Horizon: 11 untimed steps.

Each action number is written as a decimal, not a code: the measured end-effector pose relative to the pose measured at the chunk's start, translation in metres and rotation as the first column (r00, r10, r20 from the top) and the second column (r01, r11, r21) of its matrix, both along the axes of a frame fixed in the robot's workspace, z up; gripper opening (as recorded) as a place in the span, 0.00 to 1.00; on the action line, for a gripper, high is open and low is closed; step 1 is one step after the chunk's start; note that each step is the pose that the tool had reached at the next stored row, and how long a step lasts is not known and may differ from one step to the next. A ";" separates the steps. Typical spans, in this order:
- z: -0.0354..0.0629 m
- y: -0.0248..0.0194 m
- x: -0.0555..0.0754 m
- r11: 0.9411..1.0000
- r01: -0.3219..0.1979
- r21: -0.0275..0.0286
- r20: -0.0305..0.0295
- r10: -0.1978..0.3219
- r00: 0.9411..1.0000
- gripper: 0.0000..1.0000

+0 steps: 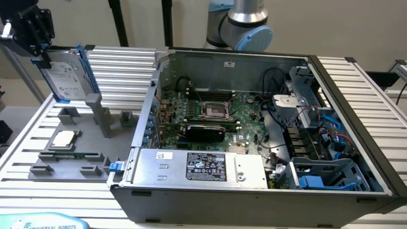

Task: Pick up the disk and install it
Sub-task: 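Pick up the disk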

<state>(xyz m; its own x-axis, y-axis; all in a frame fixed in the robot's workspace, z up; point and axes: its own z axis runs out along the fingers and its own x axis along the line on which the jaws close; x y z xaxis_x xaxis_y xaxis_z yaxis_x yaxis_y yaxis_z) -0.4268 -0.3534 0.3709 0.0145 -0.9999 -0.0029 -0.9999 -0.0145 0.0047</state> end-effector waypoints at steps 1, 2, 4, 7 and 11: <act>0.0043 0.0000 0.002 1.000 0.000 0.000 0.000 0.000 1.000 0.33; 0.0084 0.0000 0.004 1.000 0.000 0.000 0.000 0.000 1.000 0.33; 0.0166 0.0000 0.010 1.000 0.000 0.000 0.000 0.000 1.000 0.33; 0.0293 0.0000 0.020 1.000 0.000 0.000 0.000 0.000 1.000 0.33; 0.0455 0.0000 0.035 1.000 0.000 0.001 0.000 0.000 1.000 0.33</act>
<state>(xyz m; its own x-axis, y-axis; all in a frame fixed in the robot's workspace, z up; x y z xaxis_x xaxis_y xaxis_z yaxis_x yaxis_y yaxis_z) -0.3915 -0.3535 0.4164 0.0145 -0.9999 -0.0039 -0.9999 -0.0145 0.0045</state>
